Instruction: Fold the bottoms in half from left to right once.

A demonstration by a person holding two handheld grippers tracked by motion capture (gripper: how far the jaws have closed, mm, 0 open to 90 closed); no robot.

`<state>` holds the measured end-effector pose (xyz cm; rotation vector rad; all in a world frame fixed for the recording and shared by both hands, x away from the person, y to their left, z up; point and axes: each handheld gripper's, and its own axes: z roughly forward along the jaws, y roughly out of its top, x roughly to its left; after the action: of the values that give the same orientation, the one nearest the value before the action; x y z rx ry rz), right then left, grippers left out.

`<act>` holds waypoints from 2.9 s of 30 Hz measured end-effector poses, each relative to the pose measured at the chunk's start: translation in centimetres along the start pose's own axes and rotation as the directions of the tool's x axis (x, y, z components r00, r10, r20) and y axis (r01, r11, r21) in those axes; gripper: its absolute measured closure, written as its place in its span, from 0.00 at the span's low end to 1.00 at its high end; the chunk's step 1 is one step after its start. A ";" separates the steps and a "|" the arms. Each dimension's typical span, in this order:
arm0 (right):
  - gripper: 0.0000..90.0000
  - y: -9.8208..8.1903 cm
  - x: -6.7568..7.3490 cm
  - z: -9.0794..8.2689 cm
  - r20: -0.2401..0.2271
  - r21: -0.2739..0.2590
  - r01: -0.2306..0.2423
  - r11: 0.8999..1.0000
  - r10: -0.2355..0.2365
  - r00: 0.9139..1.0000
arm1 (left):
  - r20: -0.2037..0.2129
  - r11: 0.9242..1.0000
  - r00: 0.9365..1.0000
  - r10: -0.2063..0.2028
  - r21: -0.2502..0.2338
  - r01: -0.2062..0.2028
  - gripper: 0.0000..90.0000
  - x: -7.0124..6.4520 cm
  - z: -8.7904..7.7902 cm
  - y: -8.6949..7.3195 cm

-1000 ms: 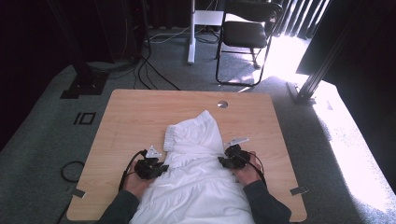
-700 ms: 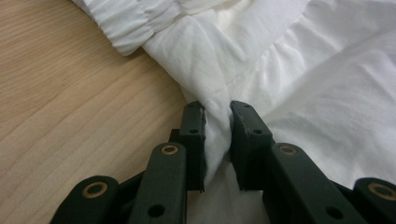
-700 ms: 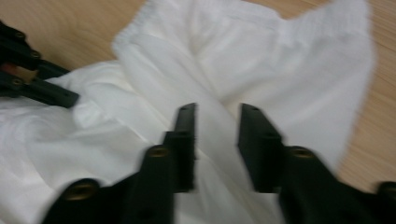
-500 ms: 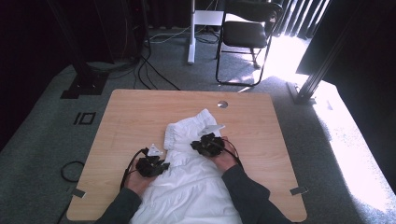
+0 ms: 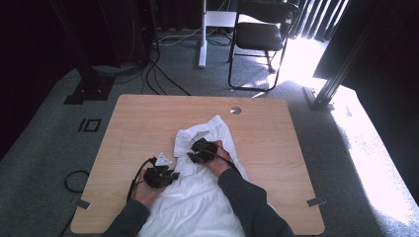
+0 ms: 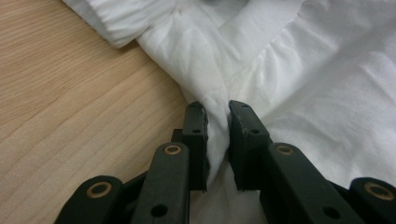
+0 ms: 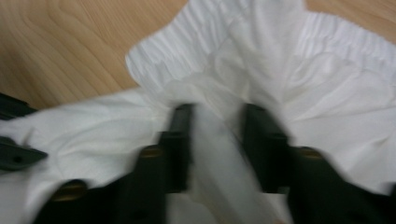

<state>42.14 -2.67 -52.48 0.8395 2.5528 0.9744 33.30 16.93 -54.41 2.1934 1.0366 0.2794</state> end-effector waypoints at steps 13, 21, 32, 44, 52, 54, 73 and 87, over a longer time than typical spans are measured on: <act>0.97 -1.2 -7.9 -10.1 -0.010 -0.302 -0.313 0.901 0.325 0.946 | 0.006 1.000 1.000 0.008 0.005 -0.008 0.86 -0.2 -0.1 0.0; 0.70 -5.4 -12.8 -8.5 0.013 -0.217 -0.487 0.846 0.502 0.865 | 0.026 1.000 1.000 -0.004 0.001 0.004 0.69 -0.2 0.0 0.1; 0.56 -7.6 -9.0 -6.5 -0.132 -0.075 -0.498 0.864 0.487 0.863 | 0.017 1.000 1.000 -0.017 -0.007 0.017 0.61 0.0 0.2 0.2; 0.94 -7.8 -10.1 -6.5 0.108 0.059 -0.402 0.914 0.395 0.912 | 0.035 0.997 0.998 -0.060 -0.039 0.061 0.55 0.8 -0.2 0.7; 0.93 -8.6 -10.0 -5.4 0.128 0.061 -0.419 0.906 0.409 0.903 | 0.003 0.983 0.994 -0.106 -0.153 0.105 0.46 3.1 -0.4 6.7; 0.93 -8.7 -9.9 -5.4 0.131 0.054 -0.412 0.910 0.402 0.906 | -0.019 0.981 0.994 -0.107 -0.162 0.103 0.46 3.4 1.2 8.6; 0.96 -9.7 -7.6 -5.4 0.202 -0.040 -0.358 0.933 0.358 0.912 | -0.035 0.993 0.993 -0.115 -0.040 0.114 0.84 3.7 8.1 9.5; 0.76 -10.8 -3.3 -7.7 0.100 0.004 -0.279 0.960 0.278 0.955 | 0.028 0.995 0.996 -0.084 -0.053 0.085 0.90 1.5 5.3 5.4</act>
<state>36.80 -15.14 -54.00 1.2471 2.4056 0.9608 39.93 13.04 -54.84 2.0940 1.0922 0.2377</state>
